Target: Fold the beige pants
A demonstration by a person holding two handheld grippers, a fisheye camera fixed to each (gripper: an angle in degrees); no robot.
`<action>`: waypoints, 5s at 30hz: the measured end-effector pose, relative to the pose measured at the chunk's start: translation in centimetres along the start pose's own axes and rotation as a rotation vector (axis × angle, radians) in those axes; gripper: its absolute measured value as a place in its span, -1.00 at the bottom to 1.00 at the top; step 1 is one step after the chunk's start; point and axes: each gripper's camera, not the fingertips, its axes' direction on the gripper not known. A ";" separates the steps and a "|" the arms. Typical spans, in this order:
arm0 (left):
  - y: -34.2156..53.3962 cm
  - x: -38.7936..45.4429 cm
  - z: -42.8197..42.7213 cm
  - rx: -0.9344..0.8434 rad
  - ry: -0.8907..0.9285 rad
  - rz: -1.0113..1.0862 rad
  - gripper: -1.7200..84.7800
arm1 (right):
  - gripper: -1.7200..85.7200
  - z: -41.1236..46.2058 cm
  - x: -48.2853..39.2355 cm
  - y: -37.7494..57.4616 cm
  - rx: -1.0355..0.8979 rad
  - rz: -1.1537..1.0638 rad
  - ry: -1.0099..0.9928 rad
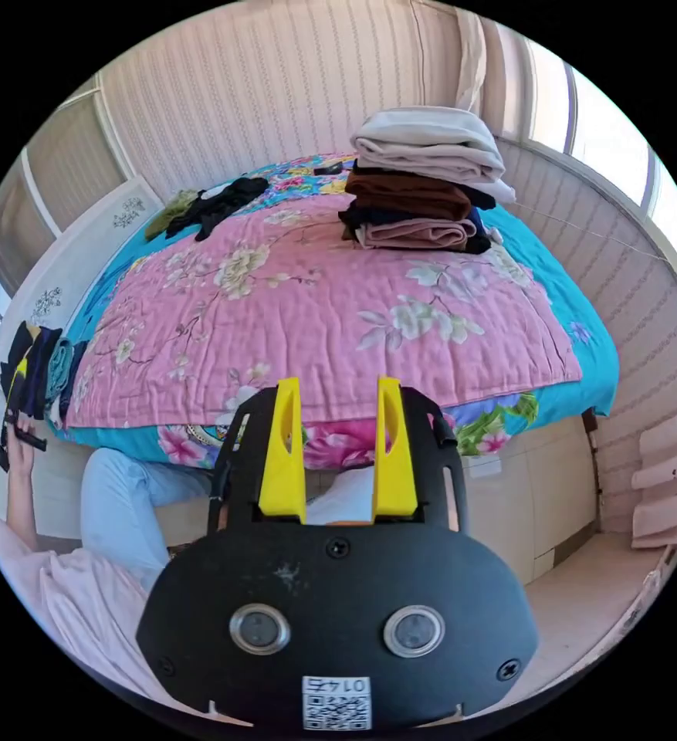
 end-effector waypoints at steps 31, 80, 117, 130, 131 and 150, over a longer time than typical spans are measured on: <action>1.8 35.9 54.4 -0.287 0.546 0.224 -0.65 | -0.91 -16.8 22.6 -37.4 0.405 0.070 -0.199; -6.2 4.1 10.7 0.009 0.431 0.079 -0.98 | -0.94 -19.8 2.2 -19.2 0.115 0.030 -1.034; -3.4 -11.4 3.9 -0.641 0.151 -0.620 -0.86 | -0.86 1.3 -15.3 -17.8 -0.395 -0.252 -0.912; -25.9 -10.4 -5.0 -0.305 0.163 -0.253 -0.92 | -0.92 -20.1 10.3 -27.3 0.340 -0.140 -0.903; -26.8 -10.7 -5.7 -0.281 0.156 -0.248 -0.92 | -0.92 -21.3 12.0 -27.2 0.383 -0.130 -0.879; -10.4 -15.8 -11.5 -0.563 0.099 -0.781 -0.88 | -0.94 -12.5 40.6 -0.2 0.095 0.707 -0.343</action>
